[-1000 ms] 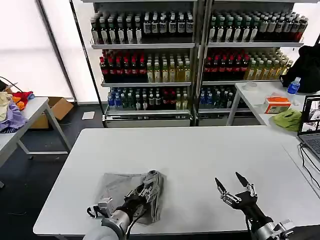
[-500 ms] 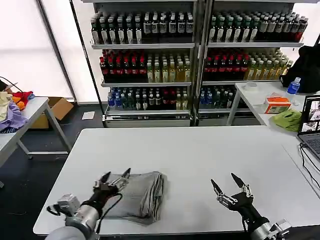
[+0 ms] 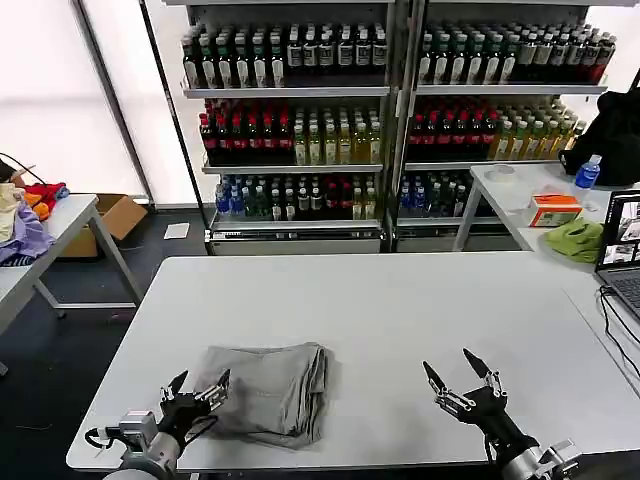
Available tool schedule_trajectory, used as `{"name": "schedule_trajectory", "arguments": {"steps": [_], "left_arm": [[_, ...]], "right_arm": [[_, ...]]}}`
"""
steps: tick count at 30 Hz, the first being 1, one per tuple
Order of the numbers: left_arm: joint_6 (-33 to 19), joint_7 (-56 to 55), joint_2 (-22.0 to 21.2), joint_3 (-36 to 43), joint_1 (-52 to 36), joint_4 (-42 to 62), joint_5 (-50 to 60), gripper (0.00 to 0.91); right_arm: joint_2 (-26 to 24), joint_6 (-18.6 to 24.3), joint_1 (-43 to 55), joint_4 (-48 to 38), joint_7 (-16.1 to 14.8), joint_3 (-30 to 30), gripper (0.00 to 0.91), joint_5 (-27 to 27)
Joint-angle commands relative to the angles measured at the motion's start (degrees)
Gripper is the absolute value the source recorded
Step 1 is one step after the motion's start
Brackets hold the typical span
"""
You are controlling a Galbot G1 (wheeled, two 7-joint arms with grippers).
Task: Fold and organize the clothes.
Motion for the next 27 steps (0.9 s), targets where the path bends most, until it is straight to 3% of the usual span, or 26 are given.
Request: {"name": "schedule_trajectory", "arguments": {"steps": [1,2,4,8,12,18,23,27], "left_arm": [[0.9,2.3,-1.2,0.3,0.2,6.5,2.2,0.111],[1.1,2.4,-1.4,0.6,0.3,6.3,1.7,0.040],[1.4,2.1,-1.9,1.2,0.4,5.6,-0.7,0.010],[2.2,1.5,-2.3,1.4,-0.1,4.8,-11.4,0.010],[1.0,0.4,-2.3,1.4,-0.3,3.0,-13.7,0.010],[-5.2,1.7,-2.5,0.2,-1.6,4.2,-13.0,0.010],[-7.0,4.2,-2.4,-4.5,-1.8,1.6,-14.2,0.010],[-6.8,5.1,-1.1,-13.9,-1.2,-0.8,-17.9,0.010]], "right_arm": [[0.0,-0.1,0.1,0.1,0.0,0.1,0.907,-0.1],[0.0,-0.1,0.1,0.1,0.0,0.2,0.907,-0.1],[0.1,0.0,0.1,0.1,0.0,0.4,0.907,0.0],[0.1,0.1,-0.5,0.3,0.1,1.0,0.907,0.2],[0.3,0.2,-1.1,0.6,0.0,1.2,0.907,0.2],[0.5,0.7,-1.4,0.3,-0.1,1.0,0.907,0.1],[0.3,0.8,-0.7,0.4,-0.1,0.8,0.907,0.4],[-0.1,0.7,-0.4,0.0,-0.1,0.3,0.907,0.6]]}}
